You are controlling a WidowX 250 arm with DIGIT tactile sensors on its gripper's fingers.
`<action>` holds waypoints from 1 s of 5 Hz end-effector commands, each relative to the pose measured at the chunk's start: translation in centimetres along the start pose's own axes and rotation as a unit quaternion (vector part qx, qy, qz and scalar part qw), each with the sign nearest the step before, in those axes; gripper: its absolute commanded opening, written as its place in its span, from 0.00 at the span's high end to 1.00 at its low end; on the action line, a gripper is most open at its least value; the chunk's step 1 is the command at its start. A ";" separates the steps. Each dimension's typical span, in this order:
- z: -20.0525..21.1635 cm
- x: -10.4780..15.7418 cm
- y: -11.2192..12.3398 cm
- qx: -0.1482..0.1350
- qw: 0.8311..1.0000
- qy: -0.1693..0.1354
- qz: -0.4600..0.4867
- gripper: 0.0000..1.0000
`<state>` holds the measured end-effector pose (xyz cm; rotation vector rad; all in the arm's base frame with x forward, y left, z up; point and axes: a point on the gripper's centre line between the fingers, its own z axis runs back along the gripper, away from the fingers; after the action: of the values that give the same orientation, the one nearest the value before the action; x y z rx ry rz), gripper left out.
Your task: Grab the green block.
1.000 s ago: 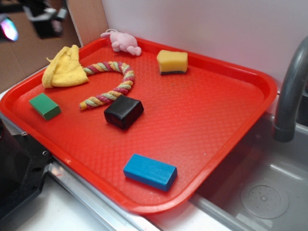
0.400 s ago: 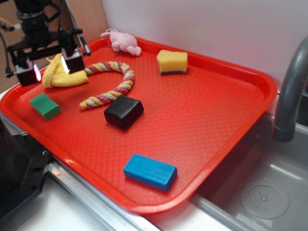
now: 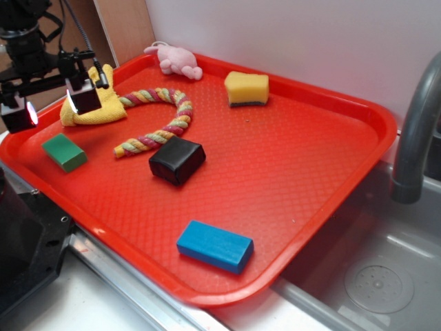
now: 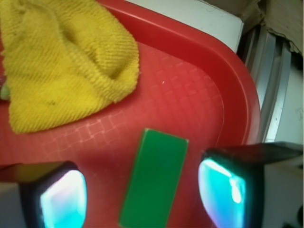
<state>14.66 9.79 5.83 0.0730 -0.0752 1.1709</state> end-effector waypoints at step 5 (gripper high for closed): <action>-5.8 -1.0 1.3 0.032 0.998 0.021 -0.049 0.00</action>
<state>14.89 10.24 0.69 0.1050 -0.0436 1.0971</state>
